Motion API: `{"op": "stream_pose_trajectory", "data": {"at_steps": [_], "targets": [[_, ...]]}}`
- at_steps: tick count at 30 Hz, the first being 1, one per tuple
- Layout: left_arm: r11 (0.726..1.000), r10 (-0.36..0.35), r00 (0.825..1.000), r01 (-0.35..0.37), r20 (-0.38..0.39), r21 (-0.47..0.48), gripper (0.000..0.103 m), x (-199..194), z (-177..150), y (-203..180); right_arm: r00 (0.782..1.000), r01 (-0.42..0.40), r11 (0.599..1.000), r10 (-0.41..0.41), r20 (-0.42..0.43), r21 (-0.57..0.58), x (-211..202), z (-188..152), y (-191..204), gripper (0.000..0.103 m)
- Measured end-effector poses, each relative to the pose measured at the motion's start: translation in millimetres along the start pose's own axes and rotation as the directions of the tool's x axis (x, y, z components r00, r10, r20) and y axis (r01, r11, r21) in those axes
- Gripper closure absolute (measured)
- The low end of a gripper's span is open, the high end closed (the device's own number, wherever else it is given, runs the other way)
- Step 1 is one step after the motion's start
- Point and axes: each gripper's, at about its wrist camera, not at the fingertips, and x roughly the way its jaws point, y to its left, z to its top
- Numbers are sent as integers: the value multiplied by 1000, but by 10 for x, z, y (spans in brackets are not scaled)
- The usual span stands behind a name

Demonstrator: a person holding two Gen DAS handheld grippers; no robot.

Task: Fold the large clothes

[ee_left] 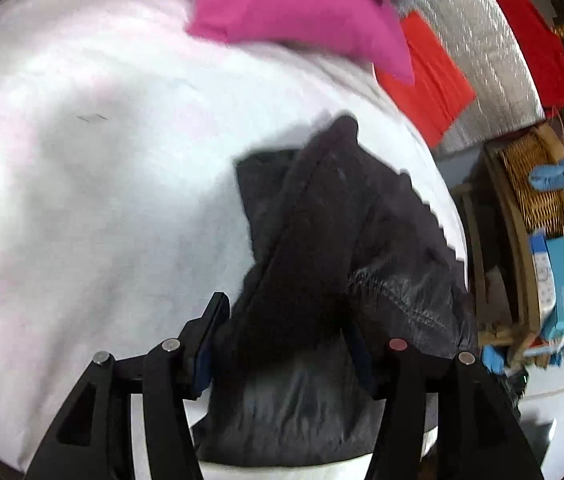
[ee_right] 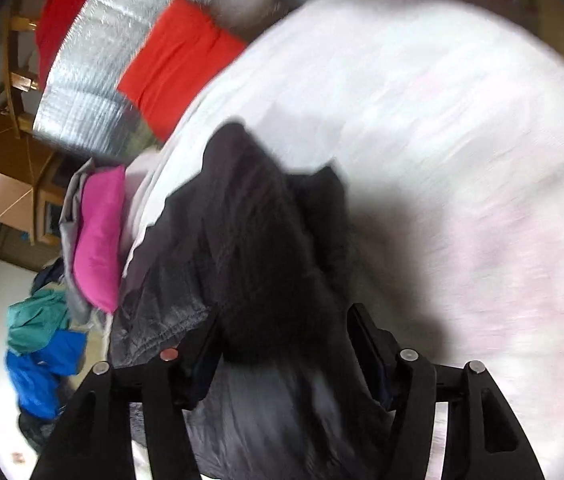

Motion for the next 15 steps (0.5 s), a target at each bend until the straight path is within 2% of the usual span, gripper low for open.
{"op": "stream_pose_trajectory", "data": {"at_steps": [2,4,7,8,11,15], "targets": [[1000,-1,998,1,60,-10,45,-251,-32,124,995,46,999,-45,85,-9,-277,-85,-7,34],[1000,3,996,-2,94,-9,43,-385,-113,183,991,62,998,-60,119,-14,-452,-201,4,34],[999,22,996,-19,86,-25,40,-438,-223,274,992,-25,999,23,122,22,-668,-440,-57,34],[999,25,997,-22,76,-34,40,-411,-215,285,991,-84,996,80,106,36,-710,-557,-69,34],[997,3,999,0,34,-75,40,-348,-252,364,986,-161,985,158,45,67,-677,-793,-39,33],[996,-34,999,34,8,-81,40,-285,-317,344,980,-175,972,187,-71,155,-375,-965,-72,31]]}}
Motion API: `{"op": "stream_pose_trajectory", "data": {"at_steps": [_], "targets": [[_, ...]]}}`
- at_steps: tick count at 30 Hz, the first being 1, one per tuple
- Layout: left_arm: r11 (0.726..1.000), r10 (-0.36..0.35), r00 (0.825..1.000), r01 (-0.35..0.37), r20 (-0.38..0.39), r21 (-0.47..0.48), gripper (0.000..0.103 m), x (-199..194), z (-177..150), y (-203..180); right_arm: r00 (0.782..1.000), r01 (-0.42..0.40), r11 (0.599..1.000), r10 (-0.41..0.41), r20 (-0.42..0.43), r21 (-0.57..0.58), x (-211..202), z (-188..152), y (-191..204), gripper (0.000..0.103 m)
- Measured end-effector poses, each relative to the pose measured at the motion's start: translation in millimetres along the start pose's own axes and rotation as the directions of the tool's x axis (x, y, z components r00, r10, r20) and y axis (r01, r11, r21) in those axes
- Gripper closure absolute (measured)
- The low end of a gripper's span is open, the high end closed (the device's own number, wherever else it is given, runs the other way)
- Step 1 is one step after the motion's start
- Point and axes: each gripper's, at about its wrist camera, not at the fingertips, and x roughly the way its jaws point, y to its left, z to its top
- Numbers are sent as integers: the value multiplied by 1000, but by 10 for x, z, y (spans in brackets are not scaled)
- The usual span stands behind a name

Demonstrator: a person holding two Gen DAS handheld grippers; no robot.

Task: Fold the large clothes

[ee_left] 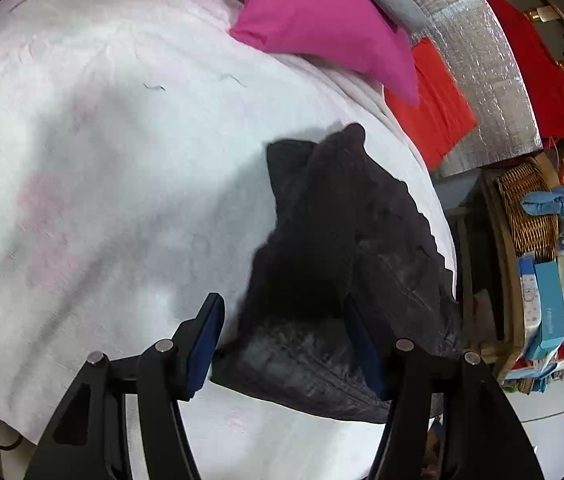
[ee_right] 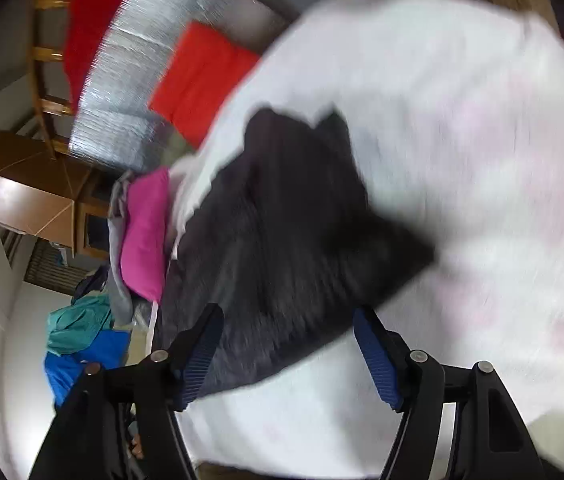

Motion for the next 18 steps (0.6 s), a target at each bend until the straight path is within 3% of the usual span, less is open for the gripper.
{"op": "stream_pose_trajectory", "data": {"at_steps": [3,8,9,13,15,16,17,18], "targets": [[1000,27,999,-27,-47,-6,40,165,-9,-6,999,10,997,-7,-40,74,217,42,-93,31],[999,37,998,-37,-49,-12,40,287,-11,8,999,-43,974,38,29,221,416,209,-300,31],[999,38,998,-38,-43,-3,40,291,-15,-3,998,-56,975,47,45,215,403,221,-294,31],[997,25,1000,-25,0,73,55,313,-52,-163,988,4,999,-11,156,43,288,236,44,62],[996,-1,1000,-1,24,94,56,303,-69,-221,959,25,996,-2,283,-81,98,229,284,63],[993,9,1000,-11,15,117,56,340,-84,-258,953,45,994,-11,303,-105,83,239,323,63],[992,28,1000,-29,3,121,56,381,-97,-261,954,70,992,-37,297,-103,114,276,318,63],[994,36,999,-35,-4,103,54,418,-97,-236,969,83,995,-69,238,-53,212,329,208,63]]}}
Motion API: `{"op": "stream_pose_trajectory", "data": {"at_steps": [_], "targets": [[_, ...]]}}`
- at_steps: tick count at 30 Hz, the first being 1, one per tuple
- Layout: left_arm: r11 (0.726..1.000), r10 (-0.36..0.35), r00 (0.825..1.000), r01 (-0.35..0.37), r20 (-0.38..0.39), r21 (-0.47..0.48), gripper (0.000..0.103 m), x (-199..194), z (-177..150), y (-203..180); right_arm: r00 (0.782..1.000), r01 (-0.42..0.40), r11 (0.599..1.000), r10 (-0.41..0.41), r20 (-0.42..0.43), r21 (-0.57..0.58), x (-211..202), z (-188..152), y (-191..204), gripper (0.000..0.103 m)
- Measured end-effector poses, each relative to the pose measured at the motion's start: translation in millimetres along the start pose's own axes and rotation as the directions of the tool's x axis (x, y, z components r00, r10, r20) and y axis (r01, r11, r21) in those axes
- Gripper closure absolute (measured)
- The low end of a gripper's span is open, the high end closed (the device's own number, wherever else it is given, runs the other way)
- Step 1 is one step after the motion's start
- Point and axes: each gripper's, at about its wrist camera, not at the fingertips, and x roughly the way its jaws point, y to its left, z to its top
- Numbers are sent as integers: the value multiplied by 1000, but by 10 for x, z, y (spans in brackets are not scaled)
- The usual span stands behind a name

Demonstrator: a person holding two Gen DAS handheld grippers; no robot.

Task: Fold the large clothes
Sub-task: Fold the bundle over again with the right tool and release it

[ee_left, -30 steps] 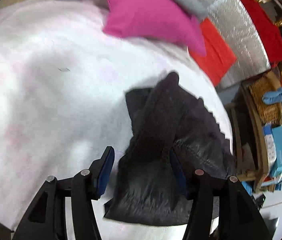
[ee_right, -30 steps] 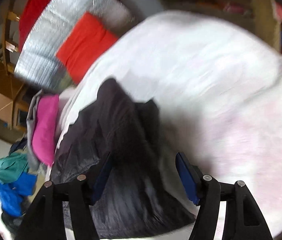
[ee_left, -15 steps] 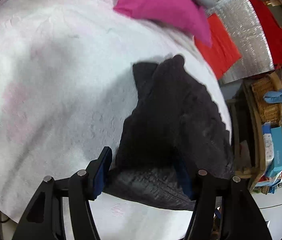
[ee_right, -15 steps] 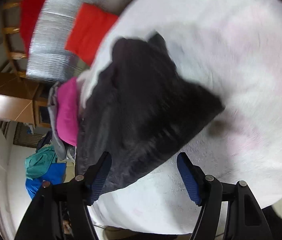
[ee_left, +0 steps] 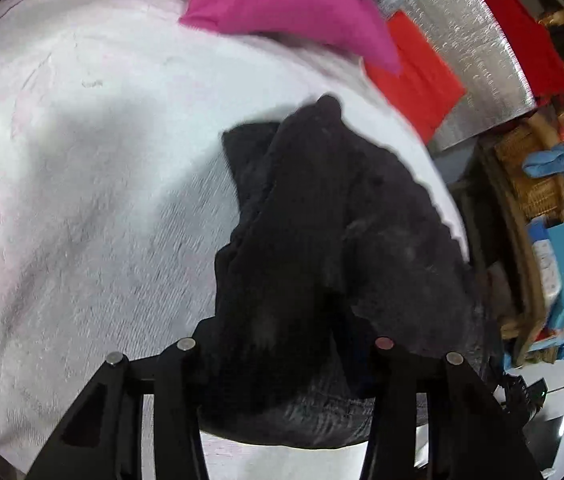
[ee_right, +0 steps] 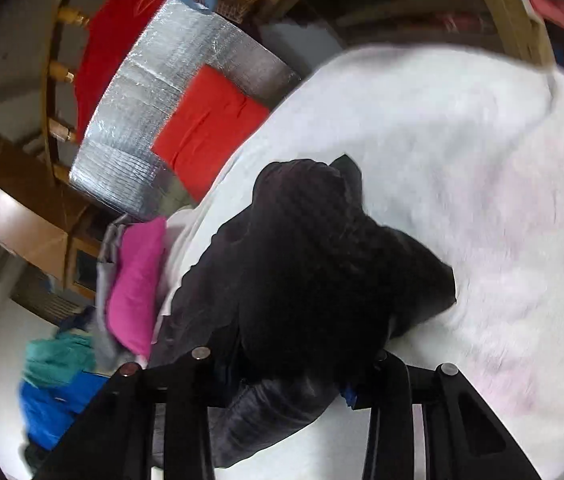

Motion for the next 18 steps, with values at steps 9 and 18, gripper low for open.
{"op": "stream_pose_trajectory", "data": {"at_steps": [9,18], "targets": [[993,26,998,-20,53,-116,41,-470,-201,124,978,-119,964,155,-139,239,-53,-143,-378,25],[999,-37,976,43,215,-20,30,-910,-807,-119,915,-206,970,237,-326,126,234,-595,141,23]]}}
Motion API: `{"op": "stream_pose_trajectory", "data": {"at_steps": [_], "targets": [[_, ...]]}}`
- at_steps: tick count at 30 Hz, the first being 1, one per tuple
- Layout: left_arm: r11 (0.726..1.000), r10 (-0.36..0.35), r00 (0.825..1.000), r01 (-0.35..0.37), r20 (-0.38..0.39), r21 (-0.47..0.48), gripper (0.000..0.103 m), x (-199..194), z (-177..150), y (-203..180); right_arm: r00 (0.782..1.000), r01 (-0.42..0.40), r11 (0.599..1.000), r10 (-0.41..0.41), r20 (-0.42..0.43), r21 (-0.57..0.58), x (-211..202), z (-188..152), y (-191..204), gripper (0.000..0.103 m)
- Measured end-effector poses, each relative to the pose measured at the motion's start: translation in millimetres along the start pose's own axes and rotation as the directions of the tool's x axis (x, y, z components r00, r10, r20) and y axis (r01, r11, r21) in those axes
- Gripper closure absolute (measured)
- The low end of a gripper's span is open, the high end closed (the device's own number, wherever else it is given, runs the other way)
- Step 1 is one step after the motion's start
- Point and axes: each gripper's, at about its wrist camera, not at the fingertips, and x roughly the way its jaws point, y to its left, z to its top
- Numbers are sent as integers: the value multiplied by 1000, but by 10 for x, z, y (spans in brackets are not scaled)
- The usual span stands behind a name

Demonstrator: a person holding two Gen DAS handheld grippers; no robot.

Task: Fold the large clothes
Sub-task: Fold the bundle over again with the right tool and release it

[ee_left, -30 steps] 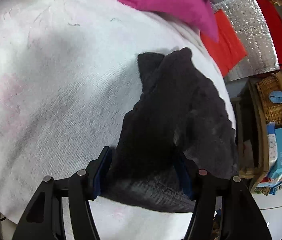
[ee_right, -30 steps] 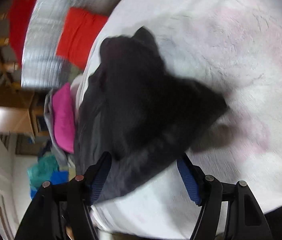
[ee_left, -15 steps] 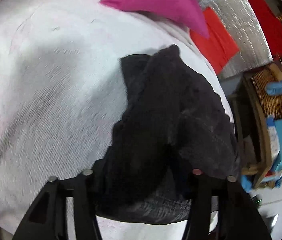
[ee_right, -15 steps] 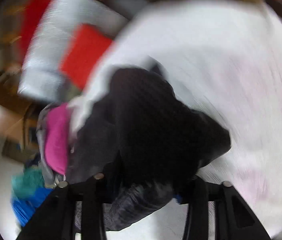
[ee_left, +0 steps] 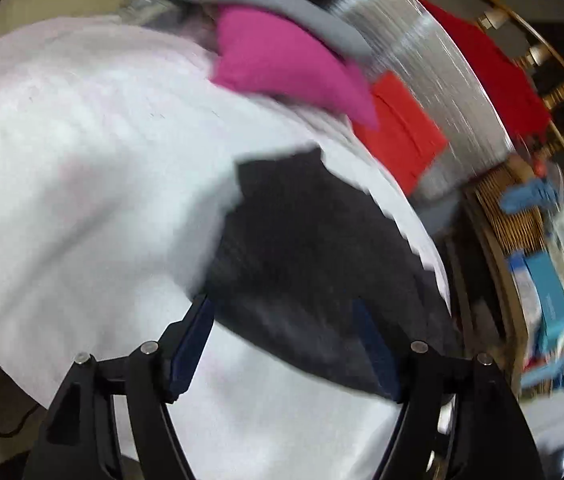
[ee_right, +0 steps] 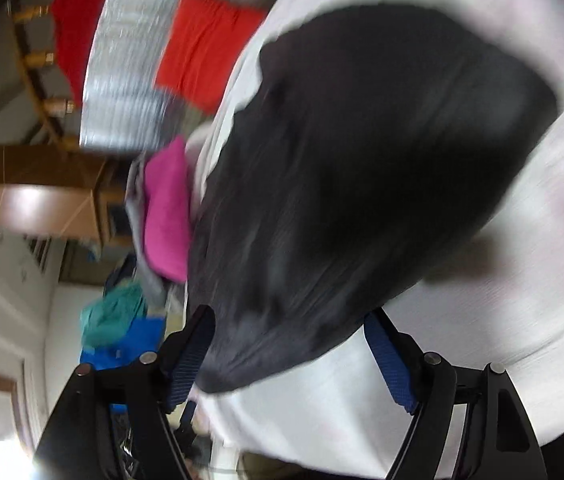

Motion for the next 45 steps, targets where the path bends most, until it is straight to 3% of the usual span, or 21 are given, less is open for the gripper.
{"op": "stream_pose_trajectory", "data": {"at_steps": [4,6,11,13,14,16,20,23,26,28,30,34,37,39,41,42,43,45], "targets": [[998,-43,994,37,-103,-54,30,298,-110,-15,998,11,1000,-12,-62,-14,432,-218,143,23],[993,-49,990,34,-129,-116,30,402,-111,56,999,19,1000,-20,-33,-14,523,-290,171,23],[948,-81,990,40,-116,-316,30,637,-105,322,997,31,999,-29,68,-21,674,-294,270,23],[935,-109,992,78,-71,-346,31,621,-62,378,994,53,997,-47,95,-63,643,-274,338,35],[940,-107,993,87,-43,-331,31,586,-21,369,989,89,989,-74,124,-121,611,-293,424,40],[957,-96,995,84,-32,-279,42,562,34,308,984,108,977,-78,160,-184,574,-299,538,54],[986,-57,998,58,7,-158,46,484,88,169,980,121,964,-79,182,-235,530,-306,605,57],[984,14,997,-28,-81,-175,45,629,33,301,981,176,967,-157,112,-183,711,-275,477,57],[964,-46,995,20,-90,-266,44,586,12,415,992,120,988,-115,52,-102,678,-223,395,52],[964,-49,994,22,-96,-266,39,520,24,425,996,82,995,-80,24,-58,575,-193,348,34],[957,-58,995,31,-87,-289,35,452,40,492,995,81,996,-79,58,-27,378,-157,265,31],[915,-74,997,57,-27,-401,31,298,110,744,985,34,993,-53,167,114,-109,34,-96,30],[903,-50,999,47,4,-428,29,280,158,800,956,24,968,-95,276,248,-441,178,-451,29],[902,-66,998,64,10,-426,29,361,164,760,929,-34,944,-92,359,329,-614,259,-688,29],[911,-75,997,75,15,-406,30,408,180,721,917,-79,937,-66,393,341,-671,317,-772,30],[918,-72,997,75,23,-390,32,403,180,687,923,-92,938,-45,383,334,-647,367,-776,39],[928,-71,997,80,36,-365,42,401,194,642,925,-77,945,-52,376,319,-627,398,-742,51],[949,-52,997,66,51,-310,55,413,249,552,910,-32,966,-79,408,257,-638,407,-581,60]]}}
